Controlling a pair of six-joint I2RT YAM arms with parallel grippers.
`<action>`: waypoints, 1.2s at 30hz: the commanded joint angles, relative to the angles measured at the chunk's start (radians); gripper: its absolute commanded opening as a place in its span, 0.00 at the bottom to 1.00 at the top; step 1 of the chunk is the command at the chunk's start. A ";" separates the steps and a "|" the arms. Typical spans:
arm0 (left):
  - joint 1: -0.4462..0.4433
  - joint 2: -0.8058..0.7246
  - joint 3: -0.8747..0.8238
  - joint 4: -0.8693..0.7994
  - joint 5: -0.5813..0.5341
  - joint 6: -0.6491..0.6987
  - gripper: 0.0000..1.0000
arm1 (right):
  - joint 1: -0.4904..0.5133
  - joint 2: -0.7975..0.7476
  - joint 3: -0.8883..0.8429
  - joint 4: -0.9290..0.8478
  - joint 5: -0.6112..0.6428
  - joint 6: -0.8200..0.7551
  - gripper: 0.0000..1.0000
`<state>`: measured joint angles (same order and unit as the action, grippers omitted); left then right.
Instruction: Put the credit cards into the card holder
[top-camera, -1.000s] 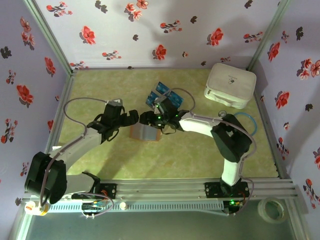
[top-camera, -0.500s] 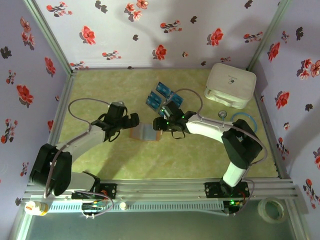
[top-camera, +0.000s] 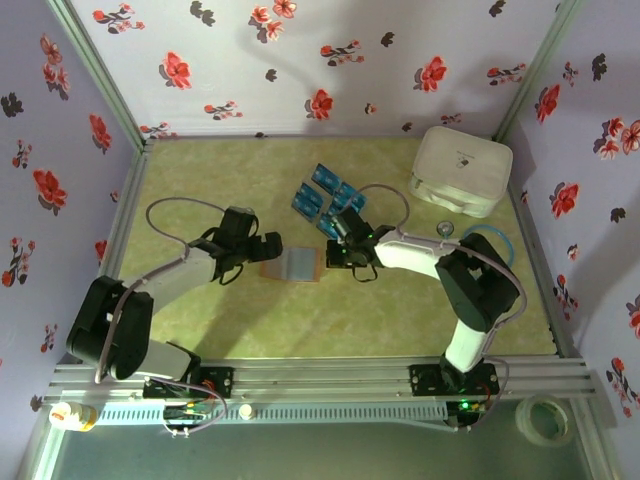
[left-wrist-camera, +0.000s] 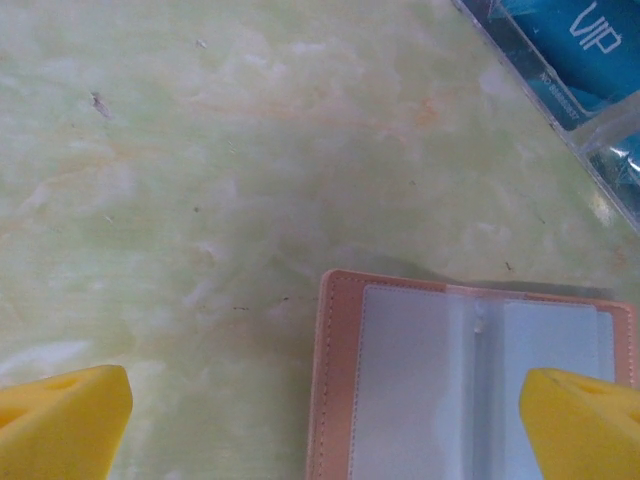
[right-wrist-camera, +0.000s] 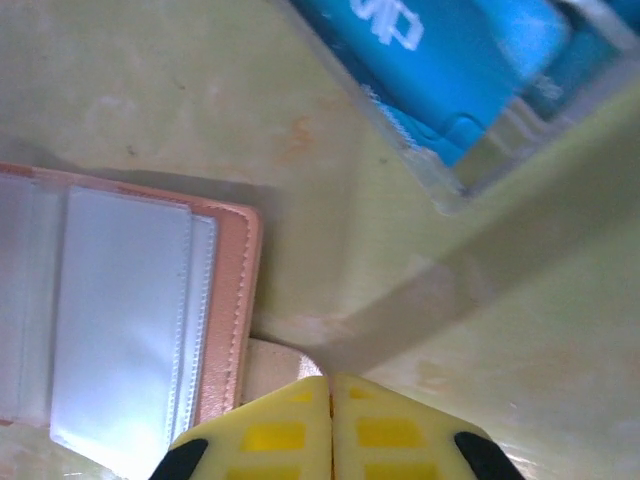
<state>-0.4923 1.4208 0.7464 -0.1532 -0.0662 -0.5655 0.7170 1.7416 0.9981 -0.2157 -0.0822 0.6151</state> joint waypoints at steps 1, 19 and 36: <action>-0.020 0.015 0.019 -0.005 0.028 0.021 1.00 | -0.024 -0.053 -0.039 -0.008 -0.005 -0.033 0.04; -0.086 0.058 0.024 0.017 0.028 0.005 1.00 | -0.070 -0.120 -0.139 0.027 -0.004 -0.020 0.28; -0.087 0.094 0.013 0.001 -0.060 0.034 1.00 | -0.084 -0.172 -0.163 0.045 -0.010 0.017 0.56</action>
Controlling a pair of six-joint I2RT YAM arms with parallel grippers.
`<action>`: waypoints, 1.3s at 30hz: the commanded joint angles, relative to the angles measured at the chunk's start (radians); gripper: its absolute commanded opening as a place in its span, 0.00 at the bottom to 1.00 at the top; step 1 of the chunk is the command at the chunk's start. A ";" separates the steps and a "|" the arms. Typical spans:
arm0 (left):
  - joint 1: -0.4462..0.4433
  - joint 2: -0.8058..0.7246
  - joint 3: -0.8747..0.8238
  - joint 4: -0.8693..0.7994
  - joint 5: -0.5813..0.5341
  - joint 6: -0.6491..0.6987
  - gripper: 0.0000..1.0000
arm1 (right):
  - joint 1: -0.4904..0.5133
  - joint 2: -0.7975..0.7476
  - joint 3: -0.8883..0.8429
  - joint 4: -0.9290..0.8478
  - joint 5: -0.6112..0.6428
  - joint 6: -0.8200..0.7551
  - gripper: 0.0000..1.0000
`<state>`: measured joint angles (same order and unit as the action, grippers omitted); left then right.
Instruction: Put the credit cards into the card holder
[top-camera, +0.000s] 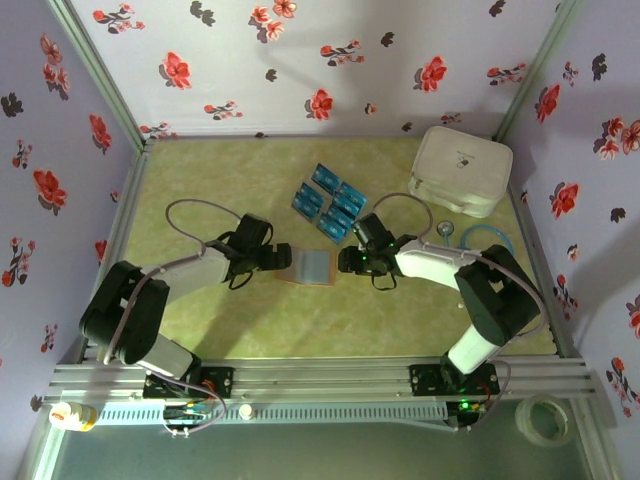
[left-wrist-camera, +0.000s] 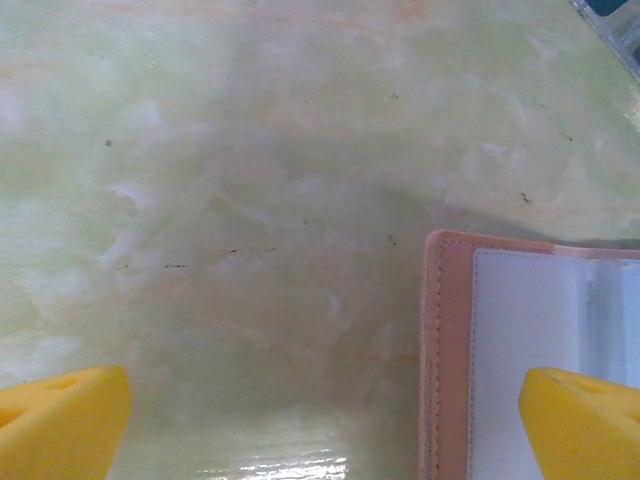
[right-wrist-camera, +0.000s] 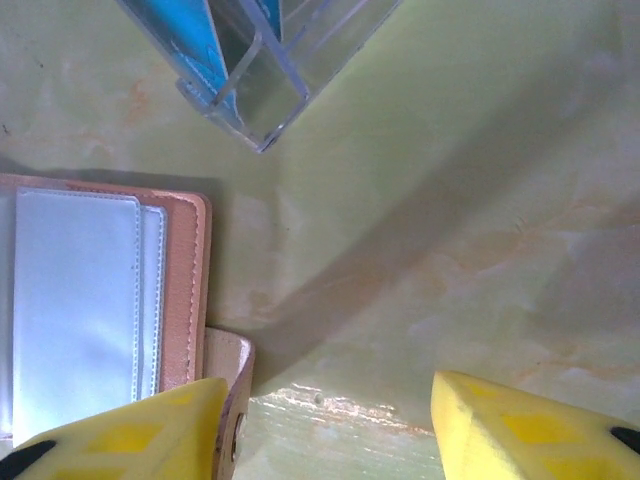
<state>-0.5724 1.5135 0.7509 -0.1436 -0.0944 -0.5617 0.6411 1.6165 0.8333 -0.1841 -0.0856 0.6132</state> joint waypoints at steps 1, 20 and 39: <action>-0.007 -0.003 0.011 -0.012 -0.031 0.031 1.00 | -0.009 -0.062 0.009 0.006 -0.008 0.018 0.56; 0.048 -0.045 0.077 -0.073 -0.045 -0.012 1.00 | -0.023 -0.004 0.392 -0.259 0.074 -0.265 0.59; 0.133 -0.098 0.030 -0.093 0.005 -0.025 1.00 | -0.023 0.318 0.873 -0.509 0.159 -0.437 0.50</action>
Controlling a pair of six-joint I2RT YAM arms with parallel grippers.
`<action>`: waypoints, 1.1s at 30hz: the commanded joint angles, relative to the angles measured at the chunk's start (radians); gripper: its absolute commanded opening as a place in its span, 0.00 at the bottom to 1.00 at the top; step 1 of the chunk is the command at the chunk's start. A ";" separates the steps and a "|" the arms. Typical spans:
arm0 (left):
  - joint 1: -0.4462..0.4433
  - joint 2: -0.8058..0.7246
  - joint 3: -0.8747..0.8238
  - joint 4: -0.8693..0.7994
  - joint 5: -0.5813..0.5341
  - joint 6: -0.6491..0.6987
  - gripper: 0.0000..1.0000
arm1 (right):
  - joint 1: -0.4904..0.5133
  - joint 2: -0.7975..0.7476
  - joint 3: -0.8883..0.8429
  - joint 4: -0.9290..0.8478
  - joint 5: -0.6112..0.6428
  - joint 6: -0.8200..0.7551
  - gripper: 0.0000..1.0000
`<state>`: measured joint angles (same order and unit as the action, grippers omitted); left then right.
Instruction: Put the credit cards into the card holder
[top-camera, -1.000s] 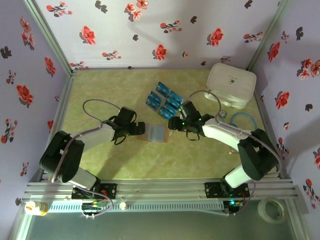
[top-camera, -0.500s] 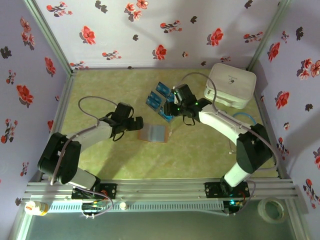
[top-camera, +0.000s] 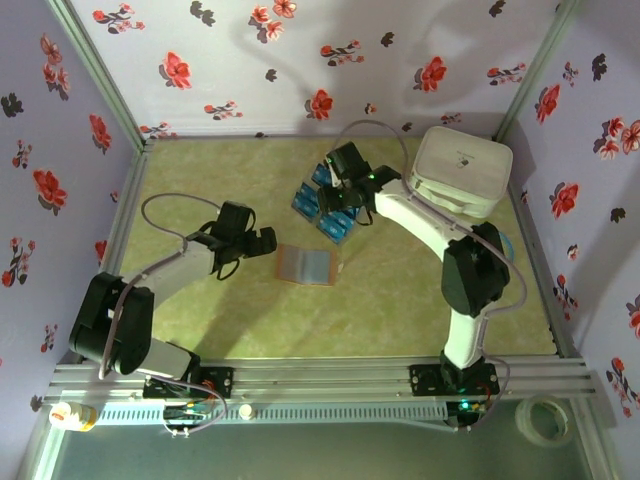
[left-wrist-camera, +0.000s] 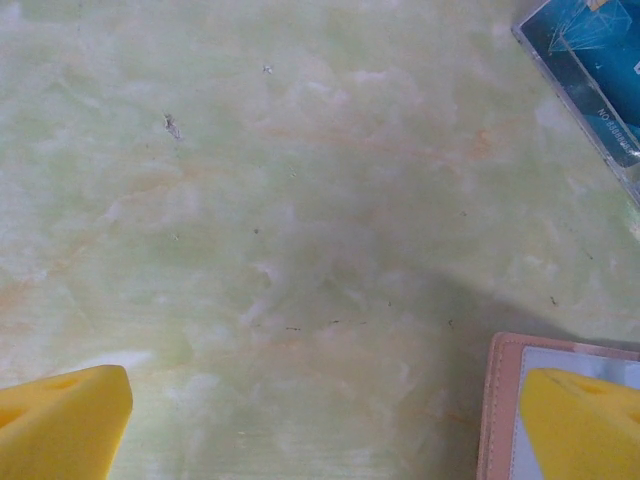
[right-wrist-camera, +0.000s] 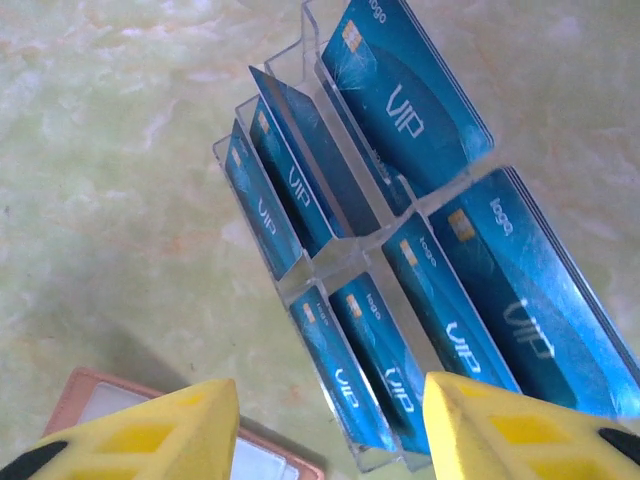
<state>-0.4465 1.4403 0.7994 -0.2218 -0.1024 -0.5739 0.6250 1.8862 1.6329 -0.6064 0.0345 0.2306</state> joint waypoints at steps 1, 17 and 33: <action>0.008 -0.025 -0.021 -0.011 0.017 -0.011 1.00 | -0.007 0.073 0.112 -0.106 0.049 -0.067 0.50; 0.012 -0.030 -0.045 0.004 0.047 -0.017 1.00 | -0.005 0.335 0.459 -0.223 0.085 -0.219 0.46; 0.012 -0.033 -0.036 -0.006 0.049 -0.012 1.00 | -0.002 0.439 0.565 -0.218 0.091 -0.267 0.40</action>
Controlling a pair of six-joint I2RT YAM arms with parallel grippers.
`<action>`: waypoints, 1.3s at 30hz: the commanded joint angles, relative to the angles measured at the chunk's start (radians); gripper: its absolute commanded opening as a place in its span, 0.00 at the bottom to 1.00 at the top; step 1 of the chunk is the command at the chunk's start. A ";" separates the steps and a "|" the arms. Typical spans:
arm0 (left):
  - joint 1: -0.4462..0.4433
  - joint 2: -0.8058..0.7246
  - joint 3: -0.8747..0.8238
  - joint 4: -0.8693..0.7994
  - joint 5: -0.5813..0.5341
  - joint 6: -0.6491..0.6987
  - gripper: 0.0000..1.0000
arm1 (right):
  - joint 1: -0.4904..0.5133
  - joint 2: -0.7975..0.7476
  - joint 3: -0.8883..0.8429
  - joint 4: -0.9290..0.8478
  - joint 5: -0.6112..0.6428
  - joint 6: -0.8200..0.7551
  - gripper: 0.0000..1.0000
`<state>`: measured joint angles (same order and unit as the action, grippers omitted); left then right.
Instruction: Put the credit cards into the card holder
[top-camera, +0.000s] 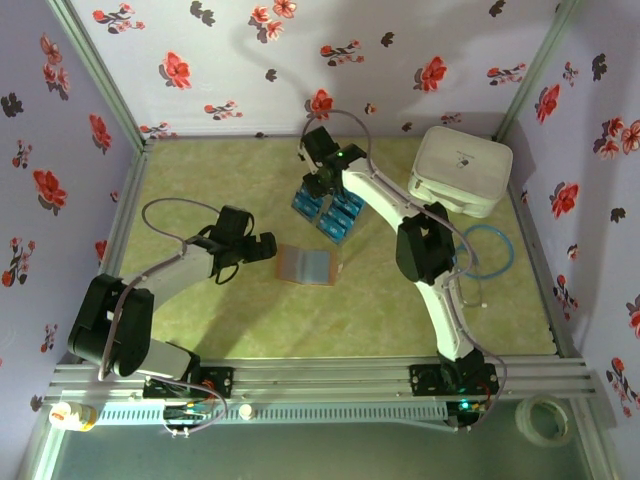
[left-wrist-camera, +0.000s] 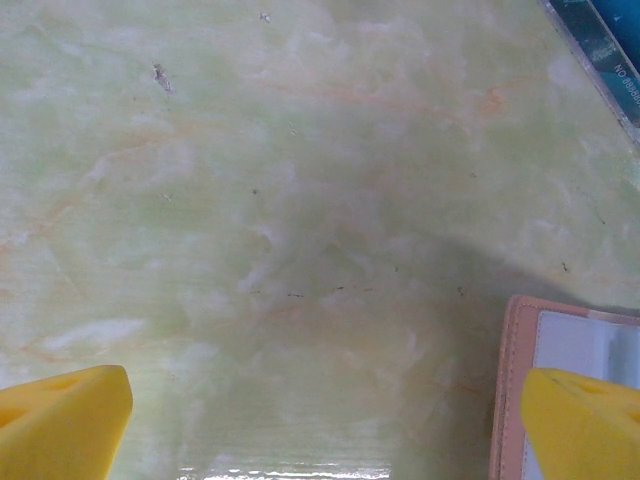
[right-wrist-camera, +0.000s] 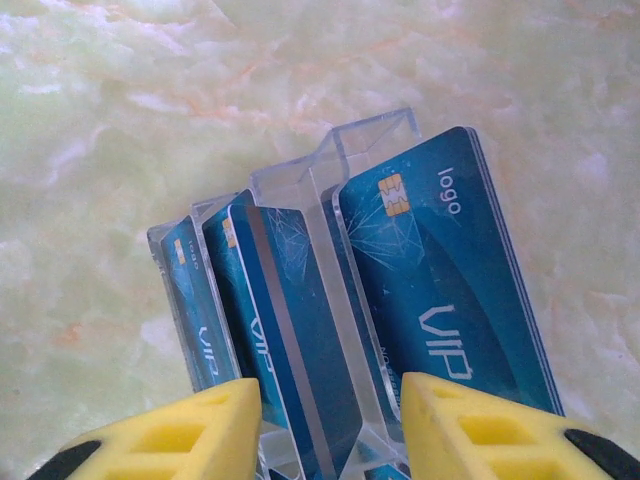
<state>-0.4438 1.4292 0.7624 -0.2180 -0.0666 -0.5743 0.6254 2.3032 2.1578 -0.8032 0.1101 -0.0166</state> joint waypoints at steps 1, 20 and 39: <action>0.010 -0.021 0.001 -0.011 0.013 -0.011 1.00 | -0.003 0.025 0.040 -0.020 0.015 -0.022 0.40; 0.011 -0.031 -0.007 -0.011 0.013 -0.007 1.00 | 0.000 0.075 0.092 -0.037 0.011 -0.030 0.29; 0.010 -0.024 -0.011 -0.006 0.013 -0.012 1.00 | 0.035 0.023 0.071 -0.025 0.039 -0.028 0.35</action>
<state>-0.4400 1.4197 0.7616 -0.2180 -0.0662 -0.5743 0.6445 2.3512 2.2246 -0.8165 0.1280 -0.0277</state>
